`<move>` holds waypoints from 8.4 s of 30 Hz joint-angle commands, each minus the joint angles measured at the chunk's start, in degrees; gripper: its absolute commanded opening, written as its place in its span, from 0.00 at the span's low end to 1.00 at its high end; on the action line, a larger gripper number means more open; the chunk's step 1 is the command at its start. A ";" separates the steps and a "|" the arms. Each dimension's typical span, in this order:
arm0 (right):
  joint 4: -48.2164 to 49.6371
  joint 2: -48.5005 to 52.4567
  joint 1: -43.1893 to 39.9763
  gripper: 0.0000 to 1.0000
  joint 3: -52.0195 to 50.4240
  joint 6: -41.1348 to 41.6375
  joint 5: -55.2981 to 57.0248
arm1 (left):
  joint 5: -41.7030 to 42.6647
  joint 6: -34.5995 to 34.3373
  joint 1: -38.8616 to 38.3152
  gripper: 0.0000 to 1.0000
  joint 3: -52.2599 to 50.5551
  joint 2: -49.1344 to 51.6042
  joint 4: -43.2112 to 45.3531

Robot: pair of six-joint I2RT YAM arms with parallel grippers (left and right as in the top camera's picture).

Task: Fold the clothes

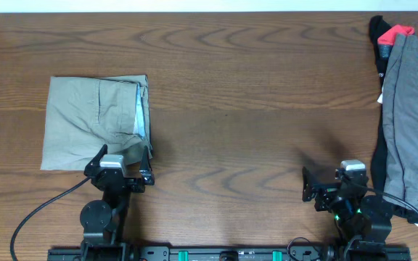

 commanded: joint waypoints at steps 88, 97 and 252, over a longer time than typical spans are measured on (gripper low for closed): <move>-12.55 109.59 -24.57 0.86 88.37 11.96 4.68 | 14.78 -0.07 -4.15 0.98 77.29 69.94 -59.56; -1.79 121.20 -24.26 0.82 88.37 16.87 4.66 | 14.78 -0.07 -4.31 0.98 77.29 69.96 -59.71; -14.43 93.74 21.99 0.57 43.69 24.85 -4.37 | -3.69 -0.28 -4.31 0.98 89.61 66.71 -68.91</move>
